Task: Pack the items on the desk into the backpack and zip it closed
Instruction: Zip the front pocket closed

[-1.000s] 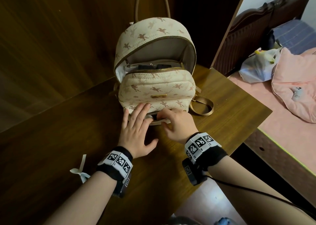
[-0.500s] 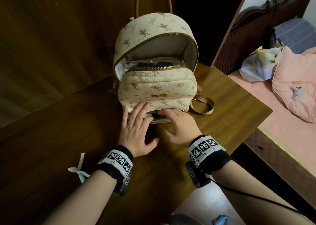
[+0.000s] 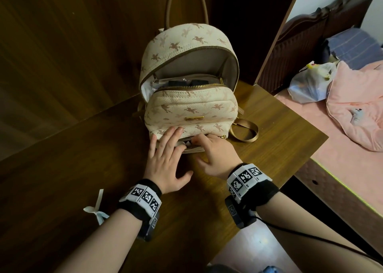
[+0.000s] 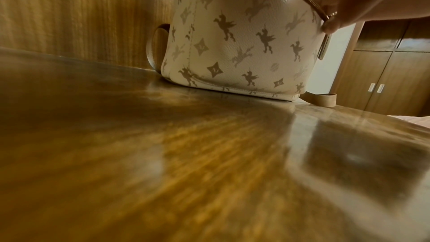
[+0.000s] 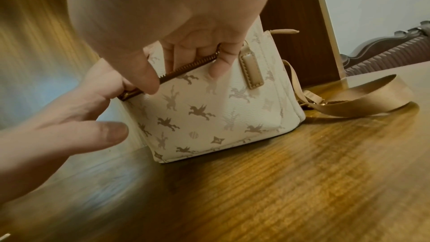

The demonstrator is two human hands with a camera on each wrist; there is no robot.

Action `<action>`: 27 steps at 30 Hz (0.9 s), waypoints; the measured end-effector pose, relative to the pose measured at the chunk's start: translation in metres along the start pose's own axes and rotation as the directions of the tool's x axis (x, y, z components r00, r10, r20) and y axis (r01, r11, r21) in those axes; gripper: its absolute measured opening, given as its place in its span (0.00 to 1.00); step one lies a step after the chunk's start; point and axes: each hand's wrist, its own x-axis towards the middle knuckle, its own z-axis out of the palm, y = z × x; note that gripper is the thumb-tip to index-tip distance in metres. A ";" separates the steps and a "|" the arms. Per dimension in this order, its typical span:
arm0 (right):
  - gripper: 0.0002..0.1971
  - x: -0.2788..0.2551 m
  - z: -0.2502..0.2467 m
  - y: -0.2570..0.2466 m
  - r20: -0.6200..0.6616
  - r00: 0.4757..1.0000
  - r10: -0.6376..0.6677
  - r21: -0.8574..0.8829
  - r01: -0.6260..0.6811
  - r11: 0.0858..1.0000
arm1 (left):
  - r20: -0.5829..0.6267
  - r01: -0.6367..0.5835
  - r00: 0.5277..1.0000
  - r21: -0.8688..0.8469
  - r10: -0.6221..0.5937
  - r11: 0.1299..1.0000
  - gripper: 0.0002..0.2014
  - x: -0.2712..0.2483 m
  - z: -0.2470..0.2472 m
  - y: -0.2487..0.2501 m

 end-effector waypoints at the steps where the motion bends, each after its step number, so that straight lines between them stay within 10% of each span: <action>1: 0.20 0.000 0.001 0.000 0.012 1.000 -0.003 -0.017 0.003 1.000 | 0.004 0.000 1.000 0.002 0.000 1.000 0.31 0.000 0.000 0.000; 12: 0.12 -0.018 0.004 0.001 -0.284 0.959 0.001 0.026 0.006 1.000 | 0.033 -0.027 0.999 0.029 0.026 0.999 0.33 -0.003 -0.006 -0.002; 27: 0.14 -0.020 0.007 -0.015 -0.353 0.935 0.044 -0.287 -0.153 0.946 | 0.034 -0.128 0.991 0.021 0.127 0.992 0.26 -0.009 -0.027 -0.018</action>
